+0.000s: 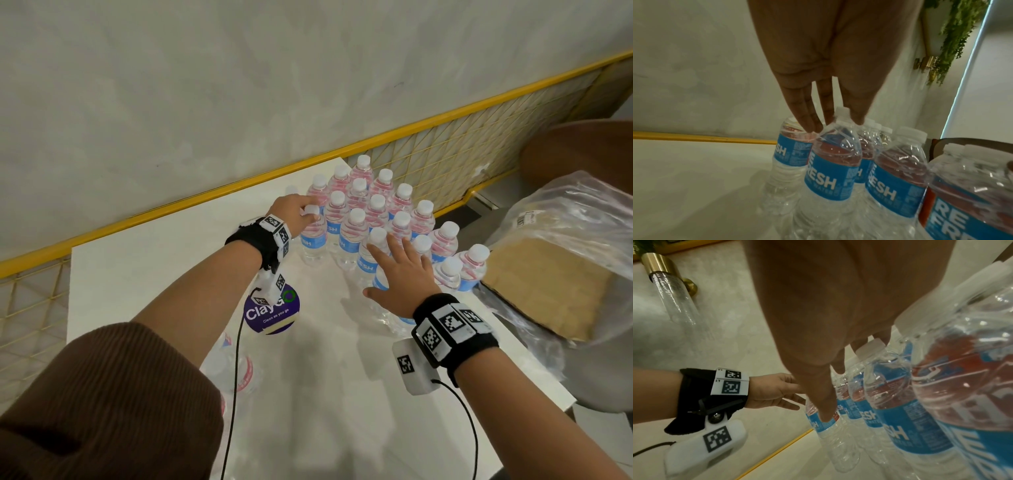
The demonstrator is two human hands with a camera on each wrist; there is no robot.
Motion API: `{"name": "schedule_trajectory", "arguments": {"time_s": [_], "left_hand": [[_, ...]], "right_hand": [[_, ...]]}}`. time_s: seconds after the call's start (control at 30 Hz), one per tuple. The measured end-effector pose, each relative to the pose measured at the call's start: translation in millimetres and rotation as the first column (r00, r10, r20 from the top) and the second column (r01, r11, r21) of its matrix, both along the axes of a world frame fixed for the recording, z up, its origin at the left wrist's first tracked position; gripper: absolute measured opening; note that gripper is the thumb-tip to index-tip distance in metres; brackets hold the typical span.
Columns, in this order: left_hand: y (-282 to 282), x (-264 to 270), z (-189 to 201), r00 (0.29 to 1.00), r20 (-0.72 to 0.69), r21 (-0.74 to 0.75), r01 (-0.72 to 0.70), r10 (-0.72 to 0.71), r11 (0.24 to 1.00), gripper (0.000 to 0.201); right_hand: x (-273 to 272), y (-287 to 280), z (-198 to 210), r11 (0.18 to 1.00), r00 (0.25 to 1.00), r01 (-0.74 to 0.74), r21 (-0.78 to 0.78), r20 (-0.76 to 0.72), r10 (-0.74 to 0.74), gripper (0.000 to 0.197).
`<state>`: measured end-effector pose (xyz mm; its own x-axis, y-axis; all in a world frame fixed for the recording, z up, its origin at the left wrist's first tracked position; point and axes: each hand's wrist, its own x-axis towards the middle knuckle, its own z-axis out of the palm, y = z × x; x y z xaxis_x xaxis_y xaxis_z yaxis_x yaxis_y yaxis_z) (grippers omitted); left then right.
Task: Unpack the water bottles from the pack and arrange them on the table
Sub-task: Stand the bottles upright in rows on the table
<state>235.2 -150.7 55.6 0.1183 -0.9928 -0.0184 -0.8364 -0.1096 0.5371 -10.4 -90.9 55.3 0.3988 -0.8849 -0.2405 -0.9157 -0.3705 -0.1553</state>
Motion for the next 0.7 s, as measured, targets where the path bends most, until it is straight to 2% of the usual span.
{"name": "schedule_trajectory", "arguments": {"time_s": [0.07,0.17,0.27,0.33,0.43,0.53,0.63,0.7], "left_hand": [[0.3,4.9,-1.5,1.000,-0.005,-0.036,-0.026,0.026,0.999,0.046],[-3.3,17.6,-4.7,0.982,-0.086,-0.192,-0.184,0.170,0.964,0.052],[-10.0,29.0,-9.5,0.976,-0.064,-0.055,-0.211,0.207,0.976,0.059],[-14.5,30.4,-12.8,0.977,-0.060,0.004,-0.203,0.203,0.979,0.055],[-18.9,27.5,-16.5,0.960,-0.147,-0.043,-0.249,0.240,0.968,0.043],[-23.0,26.9,-17.4,0.939,-0.202,-0.063,-0.295,0.278,0.953,0.043],[-23.1,26.3,-18.5,0.948,-0.175,-0.038,-0.277,0.267,0.960,0.051],[-16.2,23.4,-18.1,0.960,-0.116,-0.138,-0.270,0.255,0.953,0.058]], "right_hand": [[-0.8,0.0,-0.8,1.000,1.000,-0.001,0.001,0.007,0.001,0.085],[-1.7,0.1,-2.2,1.000,1.000,-0.007,-0.010,0.012,0.007,0.085],[-1.7,-0.2,-2.4,1.000,1.000,-0.013,-0.012,0.013,0.013,0.085],[-1.9,0.0,-2.6,1.000,1.000,-0.013,-0.014,0.013,0.013,0.085],[-1.6,-0.9,-3.7,1.000,1.000,-0.011,-0.017,0.019,0.012,0.085],[-1.6,-2.0,-3.6,1.000,1.000,-0.011,-0.016,0.018,0.012,0.085],[-1.6,-2.1,-3.6,1.000,1.000,-0.013,-0.019,0.013,0.013,0.085],[-1.4,-2.2,-3.9,1.000,1.000,-0.012,-0.017,0.017,0.012,0.085]]}}
